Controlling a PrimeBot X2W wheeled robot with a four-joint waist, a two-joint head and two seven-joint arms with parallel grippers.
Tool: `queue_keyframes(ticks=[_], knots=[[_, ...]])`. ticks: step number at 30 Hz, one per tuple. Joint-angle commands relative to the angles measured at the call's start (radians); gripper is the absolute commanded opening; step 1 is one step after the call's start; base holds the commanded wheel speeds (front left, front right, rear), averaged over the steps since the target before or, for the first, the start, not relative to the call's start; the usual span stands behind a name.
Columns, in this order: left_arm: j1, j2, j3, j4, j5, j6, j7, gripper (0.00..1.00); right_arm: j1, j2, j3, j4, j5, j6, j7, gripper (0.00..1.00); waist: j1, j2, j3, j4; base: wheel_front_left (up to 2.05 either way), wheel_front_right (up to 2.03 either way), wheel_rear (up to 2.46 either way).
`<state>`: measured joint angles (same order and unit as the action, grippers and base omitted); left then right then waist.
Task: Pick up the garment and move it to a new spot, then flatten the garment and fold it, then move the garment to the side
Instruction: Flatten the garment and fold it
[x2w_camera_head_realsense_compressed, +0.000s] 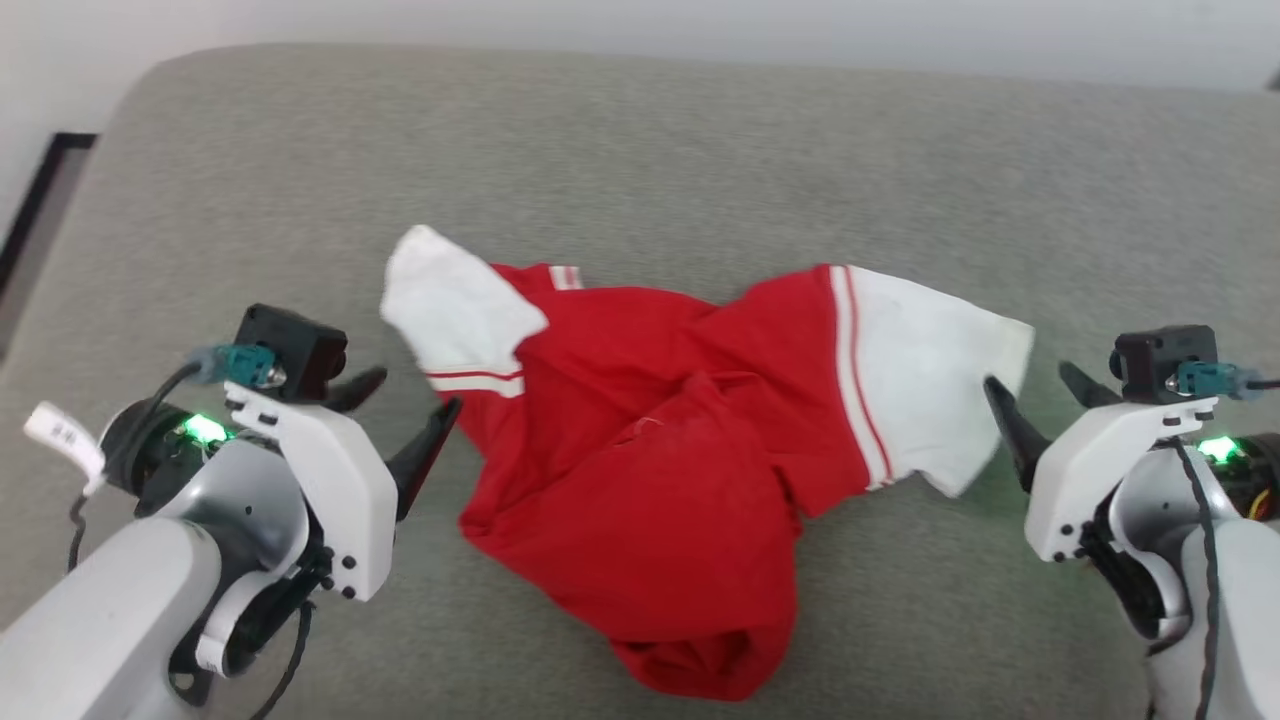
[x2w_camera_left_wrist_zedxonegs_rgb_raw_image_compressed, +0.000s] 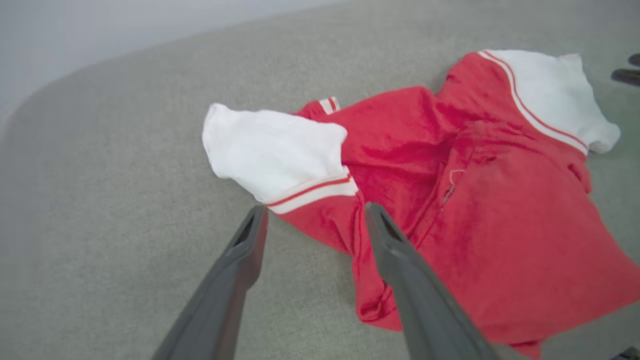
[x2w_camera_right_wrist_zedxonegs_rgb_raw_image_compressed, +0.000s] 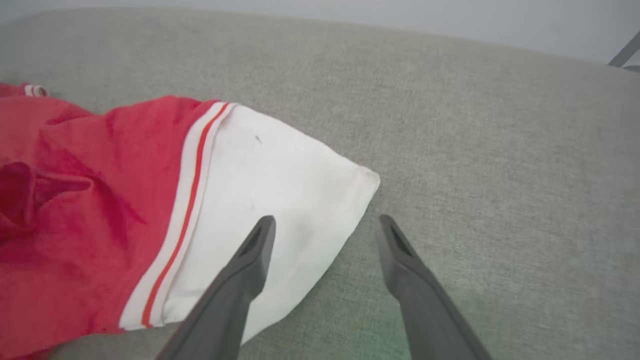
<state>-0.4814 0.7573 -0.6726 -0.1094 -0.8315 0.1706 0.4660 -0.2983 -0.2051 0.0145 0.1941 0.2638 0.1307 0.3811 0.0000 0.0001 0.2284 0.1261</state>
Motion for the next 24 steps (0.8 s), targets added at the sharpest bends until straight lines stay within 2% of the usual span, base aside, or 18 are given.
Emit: queue_keyframes(ticks=[1,5,9,16,19,20,21,22,24], knots=[[0.023,-0.009,0.007,0.006,0.032,-0.012,-0.063,1.00,-0.012,-0.012,-0.005,0.022,-0.003,0.000,0.029,1.00,0.0000,-0.0001,-0.011,0.037,0.00,0.00,0.00],[0.054,-0.033,0.037,0.031,0.064,-0.005,-0.216,1.00,-0.029,-0.025,-0.028,0.072,-0.007,0.000,0.092,1.00,0.0000,-0.0001,-0.018,0.077,0.00,0.00,0.00],[0.099,-0.061,0.063,0.049,0.086,0.020,-0.352,1.00,-0.045,-0.037,-0.043,0.122,-0.029,0.000,0.178,1.00,0.0000,-0.0001,-0.019,0.111,0.00,0.00,0.00],[0.179,-0.109,0.103,0.077,0.101,0.058,-0.547,1.00,-0.080,-0.048,-0.054,0.209,-0.029,0.000,0.283,1.00,0.0000,-0.0001,-0.012,0.158,0.00,0.00,0.00],[0.213,-0.128,0.132,0.104,0.090,0.059,-0.640,1.00,-0.099,-0.049,-0.048,0.256,-0.024,0.000,0.315,1.00,0.0000,-0.0001,-0.009,0.171,0.00,0.00,0.00],[0.225,-0.138,0.137,0.114,0.086,0.054,-0.663,1.00,-0.106,-0.054,-0.041,0.269,-0.026,0.000,0.320,0.45,0.0000,-0.0001,-0.007,0.175,0.00,0.00,0.00],[0.235,-0.148,0.145,0.124,0.083,0.053,-0.682,1.00,-0.112,-0.056,-0.035,0.281,-0.025,0.000,0.322,0.07,0.0000,-0.0001,-0.007,0.177,0.00,0.00,0.00],[0.243,-0.157,0.155,0.130,0.083,0.049,-0.698,1.00,-0.119,-0.060,-0.032,0.291,-0.019,0.000,0.323,0.00,0.0000,-0.0001,-0.005,0.180,0.00,0.00,0.00],[0.266,-0.174,0.175,0.146,0.078,0.042,-0.717,1.00,-0.132,-0.073,-0.025,0.312,-0.012,0.000,0.326,0.00,0.0000,-0.0001,-0.004,0.185,0.00,0.00,0.00]])
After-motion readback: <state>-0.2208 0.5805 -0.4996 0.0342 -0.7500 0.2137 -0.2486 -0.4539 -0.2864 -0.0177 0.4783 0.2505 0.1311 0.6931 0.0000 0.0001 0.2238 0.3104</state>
